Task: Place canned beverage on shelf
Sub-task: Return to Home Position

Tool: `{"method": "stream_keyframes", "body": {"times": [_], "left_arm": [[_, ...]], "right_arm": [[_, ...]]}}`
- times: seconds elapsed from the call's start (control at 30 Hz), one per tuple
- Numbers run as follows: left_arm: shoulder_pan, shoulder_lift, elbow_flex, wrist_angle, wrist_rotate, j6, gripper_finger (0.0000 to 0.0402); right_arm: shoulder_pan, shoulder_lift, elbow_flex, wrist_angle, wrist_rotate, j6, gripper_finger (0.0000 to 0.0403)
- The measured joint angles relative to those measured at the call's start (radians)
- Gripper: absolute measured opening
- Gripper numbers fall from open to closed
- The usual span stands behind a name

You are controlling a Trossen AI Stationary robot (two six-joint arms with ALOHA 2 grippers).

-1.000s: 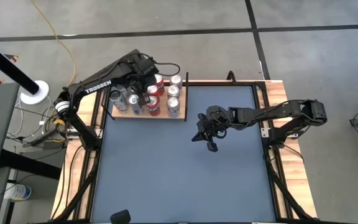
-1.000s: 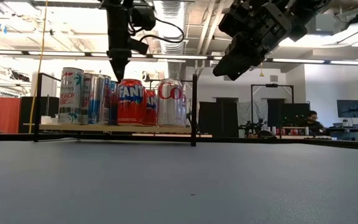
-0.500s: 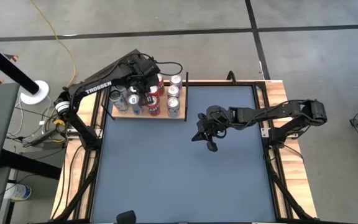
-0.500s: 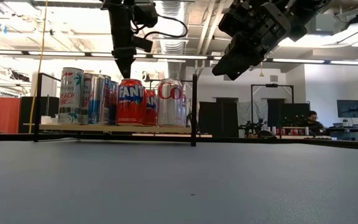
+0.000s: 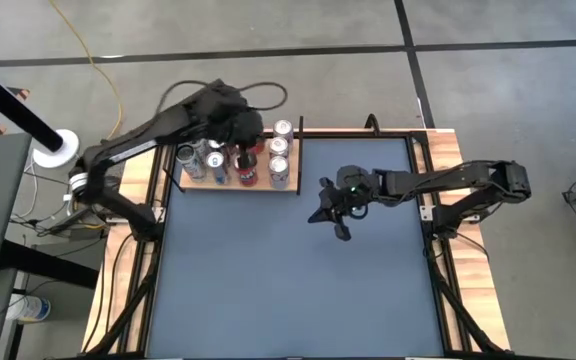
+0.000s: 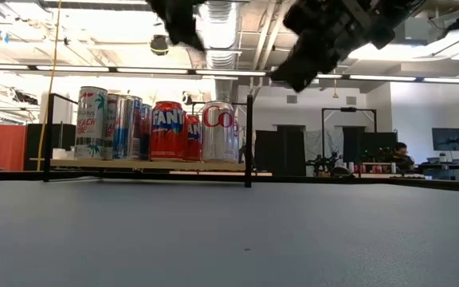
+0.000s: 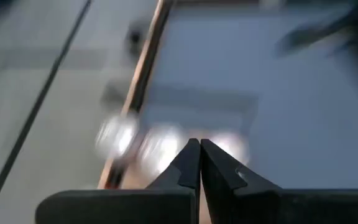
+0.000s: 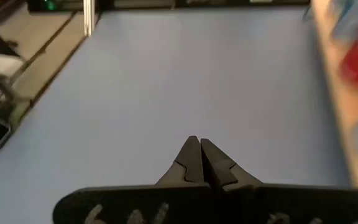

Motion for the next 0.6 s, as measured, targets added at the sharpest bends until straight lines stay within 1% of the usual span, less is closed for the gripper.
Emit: {"method": "stream_keyframes", "body": {"times": [0.07,0.1,0.17,0.3,0.43,0.5,0.57,0.6], "left_arm": [[-0.036,-0.072,-0.059,0.108,0.091,-0.001,0.0000],[-0.060,-0.112,-0.101,0.167,0.113,-0.006,0.0000],[-0.107,-0.202,-0.215,0.299,0.116,-0.021,0.0000],[-0.233,-0.391,-0.514,0.538,0.032,-0.075,0.0000],[-0.382,-0.580,-0.853,0.805,-0.068,-0.129,0.0000],[-0.434,-0.673,-1.003,0.930,-0.140,-0.159,0.0000],[-0.463,-0.766,-1.140,1.062,-0.187,-0.187,0.0000],[-0.467,-0.806,-1.198,1.121,-0.194,-0.207,0.0000]], "right_arm": [[-0.010,-0.046,-0.001,-0.012,0.000,-0.002,0.0000],[-0.016,-0.076,-0.002,-0.021,0.000,-0.011,0.0000],[-0.021,-0.148,-0.018,-0.033,0.004,-0.039,0.0000],[-0.026,-0.314,-0.110,0.027,0.004,-0.045,0.0000],[-0.051,-0.482,-0.263,0.187,0.026,0.031,0.0000],[-0.077,-0.552,-0.328,0.284,0.039,0.090,0.0000],[-0.105,-0.608,-0.382,0.317,0.043,0.144,0.0000],[-0.118,-0.631,-0.403,0.321,0.051,0.165,0.0000]]}}
